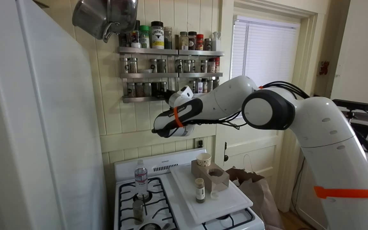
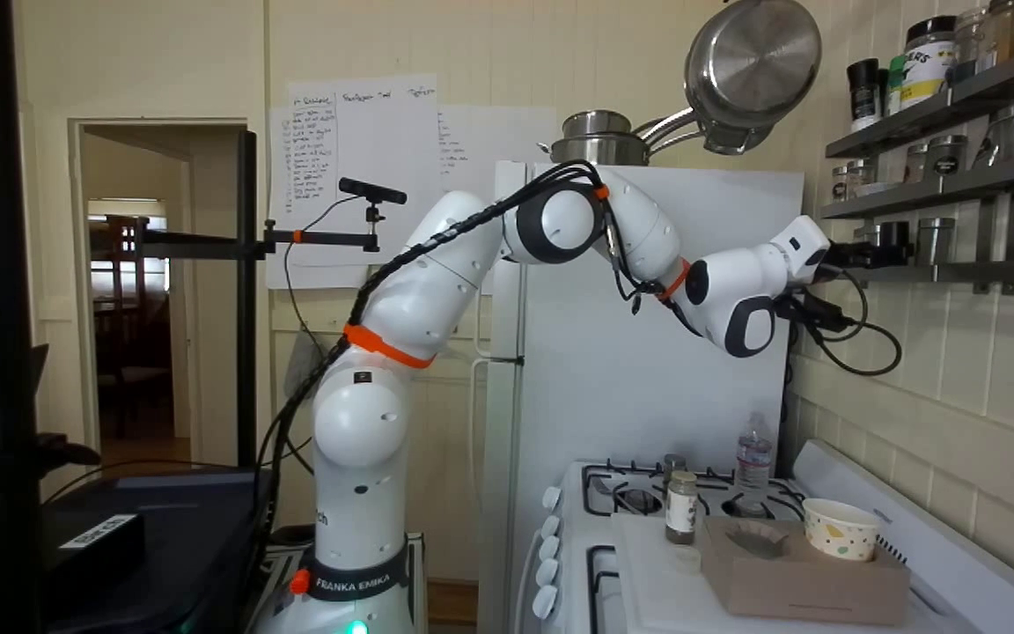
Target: Remove the black container from the bottom left rack and put it on the white tray
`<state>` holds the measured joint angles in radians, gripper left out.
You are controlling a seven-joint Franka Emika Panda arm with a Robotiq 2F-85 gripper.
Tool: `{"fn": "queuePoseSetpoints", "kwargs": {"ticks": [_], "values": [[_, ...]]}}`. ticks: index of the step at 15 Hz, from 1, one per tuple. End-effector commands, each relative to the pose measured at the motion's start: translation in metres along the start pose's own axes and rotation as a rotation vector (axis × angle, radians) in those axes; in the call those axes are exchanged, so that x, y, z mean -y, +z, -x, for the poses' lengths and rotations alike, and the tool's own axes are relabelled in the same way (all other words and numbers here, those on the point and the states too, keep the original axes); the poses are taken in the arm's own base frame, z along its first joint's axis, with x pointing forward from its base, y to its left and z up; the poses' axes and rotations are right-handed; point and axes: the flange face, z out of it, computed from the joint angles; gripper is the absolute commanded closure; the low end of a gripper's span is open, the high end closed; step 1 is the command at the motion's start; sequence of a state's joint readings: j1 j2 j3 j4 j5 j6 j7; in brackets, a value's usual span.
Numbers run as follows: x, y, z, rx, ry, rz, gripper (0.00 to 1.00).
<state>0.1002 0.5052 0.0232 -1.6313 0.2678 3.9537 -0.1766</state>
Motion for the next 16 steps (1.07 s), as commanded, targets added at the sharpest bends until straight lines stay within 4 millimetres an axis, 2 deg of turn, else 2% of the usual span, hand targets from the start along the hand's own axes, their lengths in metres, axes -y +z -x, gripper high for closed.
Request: {"fn": "queuePoseSetpoints", "kwargs": {"ticks": [1,8,13,16], "values": [[0.011,0.008,0.001,0.014,0.016,-0.003,0.20],[0.012,0.015,0.002,0.038,0.029,0.003,0.17],[0.014,0.020,-0.002,0.044,0.038,0.005,0.25],[0.015,0.023,-0.005,0.045,0.042,0.002,0.27]]}}
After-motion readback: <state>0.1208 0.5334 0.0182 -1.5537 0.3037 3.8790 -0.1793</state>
